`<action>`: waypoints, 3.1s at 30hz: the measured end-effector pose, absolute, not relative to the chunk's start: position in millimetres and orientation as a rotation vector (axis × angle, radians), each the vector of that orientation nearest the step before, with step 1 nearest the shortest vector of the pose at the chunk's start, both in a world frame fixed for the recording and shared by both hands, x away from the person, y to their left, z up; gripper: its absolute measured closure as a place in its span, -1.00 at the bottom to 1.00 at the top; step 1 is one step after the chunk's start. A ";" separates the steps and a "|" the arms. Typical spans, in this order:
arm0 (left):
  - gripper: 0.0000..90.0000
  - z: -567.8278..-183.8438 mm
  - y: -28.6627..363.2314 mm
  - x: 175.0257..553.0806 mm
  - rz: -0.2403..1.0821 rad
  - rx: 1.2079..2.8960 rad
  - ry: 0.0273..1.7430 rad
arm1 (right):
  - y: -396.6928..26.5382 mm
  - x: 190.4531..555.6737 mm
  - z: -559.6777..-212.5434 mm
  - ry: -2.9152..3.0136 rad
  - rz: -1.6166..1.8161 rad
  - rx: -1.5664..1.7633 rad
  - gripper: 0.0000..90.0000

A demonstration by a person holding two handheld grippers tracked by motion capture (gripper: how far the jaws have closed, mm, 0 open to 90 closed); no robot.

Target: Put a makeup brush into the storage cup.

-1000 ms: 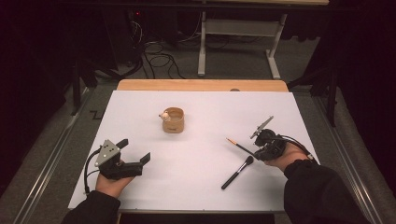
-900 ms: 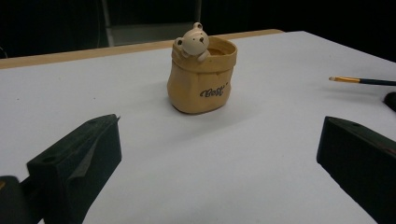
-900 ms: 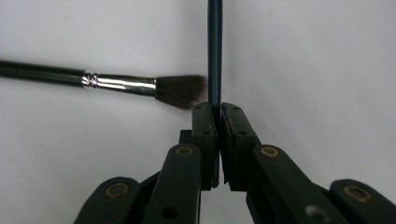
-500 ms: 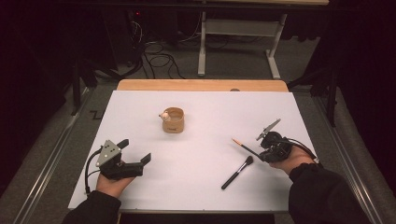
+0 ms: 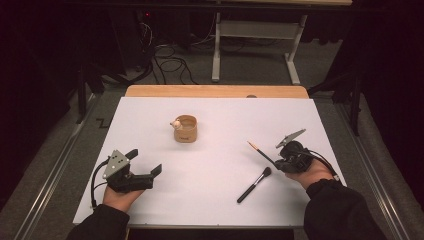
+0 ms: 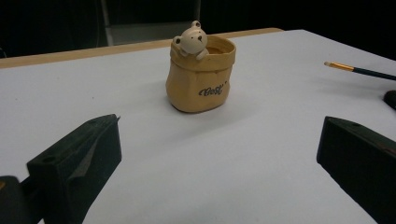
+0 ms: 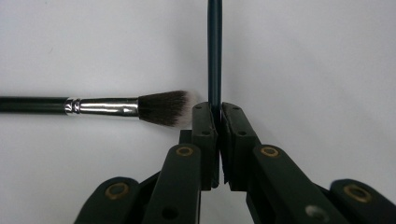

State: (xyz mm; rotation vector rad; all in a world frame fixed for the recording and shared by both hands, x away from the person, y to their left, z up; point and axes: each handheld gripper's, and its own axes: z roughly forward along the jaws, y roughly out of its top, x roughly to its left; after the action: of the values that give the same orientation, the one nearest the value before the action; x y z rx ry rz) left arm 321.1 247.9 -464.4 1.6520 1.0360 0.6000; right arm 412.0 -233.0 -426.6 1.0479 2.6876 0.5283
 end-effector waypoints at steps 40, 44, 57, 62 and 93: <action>-0.99 -467.4 247.5 323.0 0.593 1.659 1.051 | -234.5 392.1 -453.1 2.336 1.047 1.065 0.92; -0.99 -467.6 246.8 323.7 0.591 1.661 1.050 | -236.5 388.6 -452.5 2.297 1.081 1.068 0.92; -0.98 -466.6 245.0 322.4 0.599 1.672 1.044 | -245.4 378.0 -453.3 2.226 1.178 1.072 0.92; -0.98 -466.5 244.9 321.7 0.601 1.673 1.039 | -248.4 375.6 -449.9 2.179 1.226 1.072 0.92; -0.99 -455.9 229.6 316.6 0.578 1.676 0.968 | -251.7 361.8 -435.2 2.024 1.401 0.951 0.92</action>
State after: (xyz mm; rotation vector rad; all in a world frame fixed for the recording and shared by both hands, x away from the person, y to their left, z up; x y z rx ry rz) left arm 316.6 229.6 -455.9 1.6756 0.9682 0.5781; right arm 361.8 -251.7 -435.2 0.9513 2.0240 1.4011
